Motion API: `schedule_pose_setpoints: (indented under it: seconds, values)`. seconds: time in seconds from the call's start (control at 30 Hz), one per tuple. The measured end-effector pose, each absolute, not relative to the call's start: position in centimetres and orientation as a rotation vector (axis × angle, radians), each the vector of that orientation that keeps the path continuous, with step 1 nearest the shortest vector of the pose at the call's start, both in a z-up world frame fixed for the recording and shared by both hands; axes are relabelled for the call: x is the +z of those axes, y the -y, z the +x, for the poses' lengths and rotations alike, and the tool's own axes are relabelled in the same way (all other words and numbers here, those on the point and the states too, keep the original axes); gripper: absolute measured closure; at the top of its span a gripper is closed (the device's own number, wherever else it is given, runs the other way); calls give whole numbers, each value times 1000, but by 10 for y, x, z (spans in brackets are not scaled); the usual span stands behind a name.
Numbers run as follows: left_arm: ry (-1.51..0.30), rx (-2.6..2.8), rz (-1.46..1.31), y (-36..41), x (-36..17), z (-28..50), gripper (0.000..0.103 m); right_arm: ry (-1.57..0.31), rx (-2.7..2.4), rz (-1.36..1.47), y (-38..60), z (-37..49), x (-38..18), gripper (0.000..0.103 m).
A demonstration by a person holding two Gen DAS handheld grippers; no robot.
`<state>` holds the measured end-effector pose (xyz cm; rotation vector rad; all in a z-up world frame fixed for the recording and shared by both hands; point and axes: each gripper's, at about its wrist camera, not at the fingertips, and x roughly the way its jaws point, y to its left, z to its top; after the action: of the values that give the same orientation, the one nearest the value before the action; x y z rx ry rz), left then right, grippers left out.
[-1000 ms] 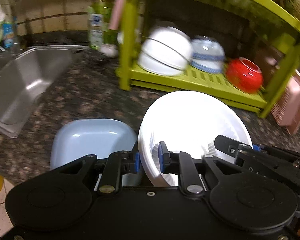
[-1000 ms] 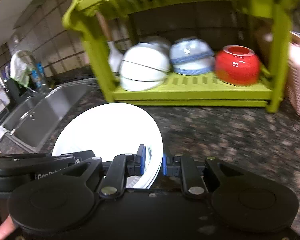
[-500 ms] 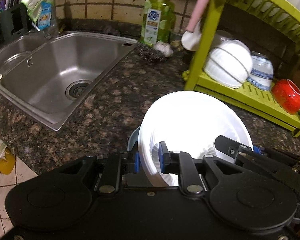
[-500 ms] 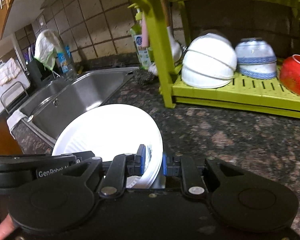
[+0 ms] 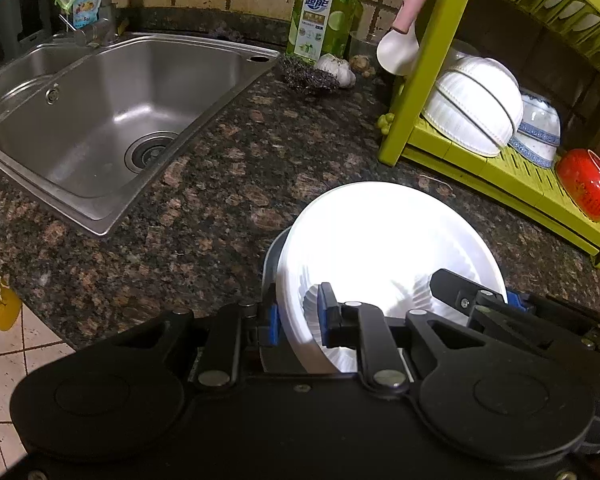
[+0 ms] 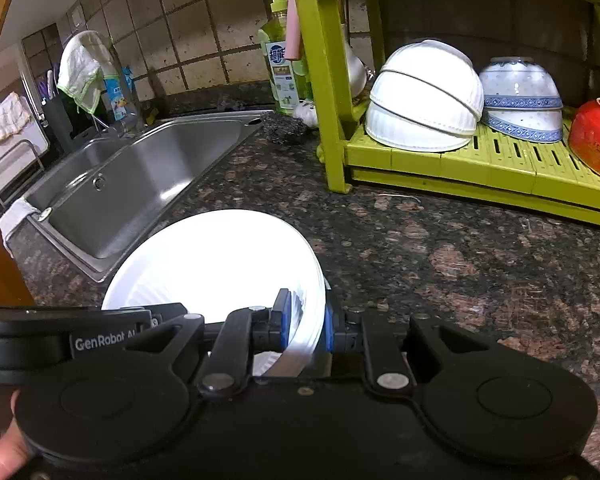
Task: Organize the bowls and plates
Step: 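Carry the nested white bowls with both tools toward the plate stack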
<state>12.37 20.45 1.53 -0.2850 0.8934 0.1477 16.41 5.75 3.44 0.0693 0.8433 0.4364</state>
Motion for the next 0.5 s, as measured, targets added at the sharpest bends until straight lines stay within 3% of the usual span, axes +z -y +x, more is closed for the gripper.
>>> schedule_pose_setpoints:
  seconds: [0.5]
  values:
    - [-890, 154, -286, -206, 13, 127, 70, -849, 452, 93, -53, 167, 35, 80]
